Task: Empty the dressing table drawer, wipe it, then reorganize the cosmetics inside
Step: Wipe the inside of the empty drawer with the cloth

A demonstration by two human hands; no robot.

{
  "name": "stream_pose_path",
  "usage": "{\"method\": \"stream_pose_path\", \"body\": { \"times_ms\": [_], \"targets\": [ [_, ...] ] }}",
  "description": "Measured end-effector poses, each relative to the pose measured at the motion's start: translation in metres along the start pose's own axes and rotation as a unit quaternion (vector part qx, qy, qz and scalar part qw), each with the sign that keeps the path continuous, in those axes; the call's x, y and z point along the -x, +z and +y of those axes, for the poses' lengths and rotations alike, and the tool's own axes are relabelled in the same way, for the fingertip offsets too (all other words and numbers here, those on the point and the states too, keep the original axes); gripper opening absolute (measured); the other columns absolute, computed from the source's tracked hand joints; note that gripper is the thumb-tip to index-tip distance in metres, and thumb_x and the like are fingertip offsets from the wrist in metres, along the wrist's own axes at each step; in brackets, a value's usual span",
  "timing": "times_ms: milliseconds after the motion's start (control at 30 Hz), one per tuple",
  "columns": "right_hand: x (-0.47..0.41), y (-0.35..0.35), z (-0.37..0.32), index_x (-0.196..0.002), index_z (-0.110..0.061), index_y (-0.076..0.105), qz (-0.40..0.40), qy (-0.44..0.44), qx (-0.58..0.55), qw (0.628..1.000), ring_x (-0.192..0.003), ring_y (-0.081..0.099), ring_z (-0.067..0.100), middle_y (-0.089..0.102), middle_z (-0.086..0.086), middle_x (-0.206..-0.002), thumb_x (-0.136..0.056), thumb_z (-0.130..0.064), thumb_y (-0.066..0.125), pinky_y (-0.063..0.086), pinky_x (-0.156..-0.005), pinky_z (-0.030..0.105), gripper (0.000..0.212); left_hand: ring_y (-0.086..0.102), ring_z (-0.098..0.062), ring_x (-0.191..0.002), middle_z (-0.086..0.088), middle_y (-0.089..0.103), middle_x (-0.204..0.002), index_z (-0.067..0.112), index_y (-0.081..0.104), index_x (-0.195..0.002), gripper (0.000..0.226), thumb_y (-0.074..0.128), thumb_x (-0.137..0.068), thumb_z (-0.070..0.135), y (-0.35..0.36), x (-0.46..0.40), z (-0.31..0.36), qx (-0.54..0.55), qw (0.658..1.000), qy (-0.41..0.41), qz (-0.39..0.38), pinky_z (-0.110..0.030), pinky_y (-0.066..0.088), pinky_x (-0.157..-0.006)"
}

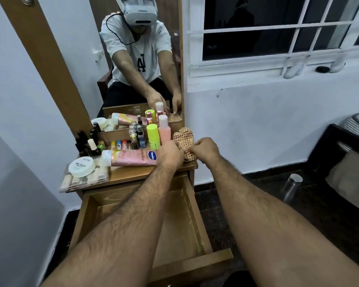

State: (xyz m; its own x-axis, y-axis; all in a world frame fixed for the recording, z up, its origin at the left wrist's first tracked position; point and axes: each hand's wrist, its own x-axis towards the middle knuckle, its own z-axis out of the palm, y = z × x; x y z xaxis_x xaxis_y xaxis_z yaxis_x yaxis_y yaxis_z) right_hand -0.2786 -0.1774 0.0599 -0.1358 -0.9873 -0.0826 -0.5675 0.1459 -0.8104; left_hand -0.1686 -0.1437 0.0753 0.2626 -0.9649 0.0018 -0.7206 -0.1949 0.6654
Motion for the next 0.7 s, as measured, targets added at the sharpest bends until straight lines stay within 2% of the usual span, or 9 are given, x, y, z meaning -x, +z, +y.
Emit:
{"method": "stream_pose_path", "body": {
  "times_ms": [100,200,267,333,400,500,567,633,700],
  "targets": [
    [0.003,0.000,-0.001,-0.061,-0.010,0.046,-0.015,0.031,-0.033,0.999,-0.063,0.052,0.022,0.047,0.004,-0.061,-0.076,-0.011,0.072,0.039,-0.052,0.031,0.031,0.055,-0.026,-0.120,-0.009,0.062,-0.131,0.011,0.060,-0.132,0.037,0.061,-0.096,0.020,0.002,-0.001,-0.004,0.034,0.999,-0.012,0.001,-0.034,0.045,-0.097],
    [0.010,-0.002,0.002,-0.060,-0.011,0.045,-0.016,0.049,-0.081,0.995,-0.071,0.059,0.026,0.051,0.006,-0.064,-0.072,-0.010,0.073,0.043,-0.058,0.032,0.031,0.057,-0.026,-0.118,-0.007,0.063,-0.128,0.011,0.059,-0.132,0.039,0.062,-0.095,0.023,0.002,0.007,-0.008,0.078,0.997,-0.029,-0.001,-0.031,0.045,-0.095],
    [0.022,-0.007,0.004,-0.058,-0.012,0.044,-0.020,0.051,-0.113,0.992,-0.068,0.058,0.024,0.052,0.006,-0.064,-0.072,-0.010,0.073,0.041,-0.055,0.031,0.032,0.058,-0.026,-0.115,-0.006,0.064,-0.124,0.010,0.059,-0.131,0.038,0.061,-0.096,0.024,0.000,0.017,-0.009,0.112,0.993,-0.043,-0.008,-0.027,0.044,-0.092],
    [0.035,-0.015,0.005,-0.057,-0.014,0.042,-0.030,0.046,-0.156,0.986,-0.057,0.048,0.018,0.047,0.003,-0.060,-0.075,-0.004,0.069,0.033,-0.047,0.026,0.035,0.061,-0.027,-0.110,-0.007,0.066,-0.121,0.010,0.061,-0.127,0.039,0.062,-0.094,0.030,-0.004,0.026,-0.010,0.162,0.985,-0.056,-0.006,-0.034,0.049,-0.098],
    [0.054,-0.026,0.002,-0.061,-0.014,0.044,-0.047,0.042,-0.196,0.979,-0.052,0.044,0.014,0.047,0.002,-0.061,-0.079,0.001,0.064,0.029,-0.043,0.021,0.031,0.064,-0.027,-0.104,-0.009,0.068,-0.115,0.010,0.063,-0.121,0.041,0.064,-0.090,0.037,-0.013,0.038,-0.013,0.219,0.973,-0.077,-0.003,-0.044,0.053,-0.095],
    [0.084,-0.041,-0.004,-0.073,-0.014,0.054,-0.066,0.027,-0.242,0.968,-0.067,0.056,0.017,0.060,0.005,-0.075,-0.081,0.003,0.059,0.039,-0.055,0.025,0.019,0.064,-0.025,-0.102,-0.007,0.066,-0.110,0.007,0.058,-0.119,0.042,0.063,-0.093,0.040,-0.031,0.062,-0.012,0.326,0.940,-0.096,-0.013,-0.041,0.057,-0.086],
    [0.106,-0.050,-0.010,-0.078,-0.014,0.057,-0.082,0.008,-0.251,0.964,-0.076,0.061,0.020,0.064,0.006,-0.082,-0.083,0.003,0.058,0.044,-0.061,0.028,0.018,0.066,-0.021,-0.100,-0.005,0.068,-0.110,0.010,0.056,-0.123,0.042,0.063,-0.094,0.039,-0.044,0.080,-0.011,0.399,0.911,-0.100,-0.033,-0.033,0.057,-0.068],
    [0.130,-0.057,-0.017,-0.080,-0.015,0.058,-0.111,-0.023,-0.253,0.961,-0.075,0.063,0.018,0.065,0.004,-0.081,-0.085,0.004,0.059,0.049,-0.062,0.029,0.019,0.067,-0.016,-0.094,-0.003,0.071,-0.107,0.014,0.059,-0.120,0.037,0.062,-0.095,0.040,-0.060,0.103,-0.011,0.448,0.886,-0.107,-0.053,-0.027,0.052,-0.060],
    [0.157,-0.062,-0.024,-0.079,-0.015,0.058,-0.139,-0.054,-0.257,0.955,-0.070,0.063,0.015,0.065,0.001,-0.076,-0.086,0.005,0.059,0.050,-0.061,0.028,0.022,0.065,-0.013,-0.086,-0.001,0.072,-0.102,0.014,0.064,-0.112,0.029,0.062,-0.095,0.037,-0.077,0.127,-0.015,0.468,0.875,-0.109,-0.063,-0.025,0.048,-0.061]
  ]
}}
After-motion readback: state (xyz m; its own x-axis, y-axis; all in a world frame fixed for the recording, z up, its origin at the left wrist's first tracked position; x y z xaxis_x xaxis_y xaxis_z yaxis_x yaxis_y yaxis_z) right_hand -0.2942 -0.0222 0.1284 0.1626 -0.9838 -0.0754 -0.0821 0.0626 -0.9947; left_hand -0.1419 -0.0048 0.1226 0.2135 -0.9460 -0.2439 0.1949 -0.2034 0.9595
